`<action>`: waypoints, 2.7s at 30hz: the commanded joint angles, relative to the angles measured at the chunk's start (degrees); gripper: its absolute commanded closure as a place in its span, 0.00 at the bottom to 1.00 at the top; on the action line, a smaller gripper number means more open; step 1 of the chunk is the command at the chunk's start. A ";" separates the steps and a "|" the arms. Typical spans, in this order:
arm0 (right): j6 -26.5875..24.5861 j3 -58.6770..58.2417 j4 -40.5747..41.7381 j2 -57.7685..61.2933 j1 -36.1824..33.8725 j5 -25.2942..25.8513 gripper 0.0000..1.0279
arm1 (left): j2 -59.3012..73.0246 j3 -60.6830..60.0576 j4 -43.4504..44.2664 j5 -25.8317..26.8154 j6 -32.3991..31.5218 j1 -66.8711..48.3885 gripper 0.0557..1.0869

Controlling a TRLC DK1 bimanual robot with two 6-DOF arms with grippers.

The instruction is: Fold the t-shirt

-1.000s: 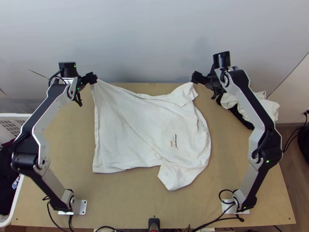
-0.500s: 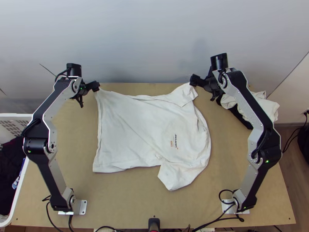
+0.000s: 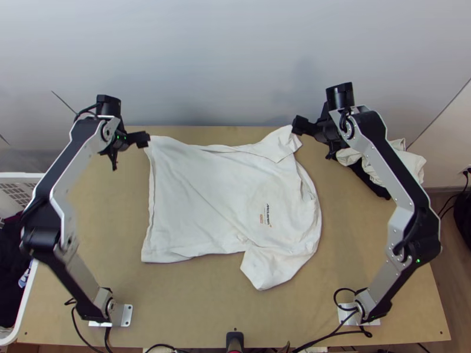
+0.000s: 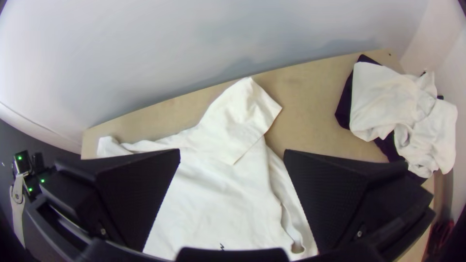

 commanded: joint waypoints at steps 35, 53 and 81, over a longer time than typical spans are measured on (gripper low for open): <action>-2.74 -35.95 -12.59 -40.61 9.81 -1.98 0.04 | -47.06 -62.05 -6.54 0.45 -7.33 -25.49 0.08; -3.79 -39.99 -17.51 -40.17 18.42 -8.49 0.07 | -47.41 -66.71 5.68 0.36 -8.74 -26.89 0.85; -4.32 -55.55 1.56 -26.19 41.45 -9.01 0.06 | -52.16 -59.50 1.02 0.36 -8.48 -19.16 0.96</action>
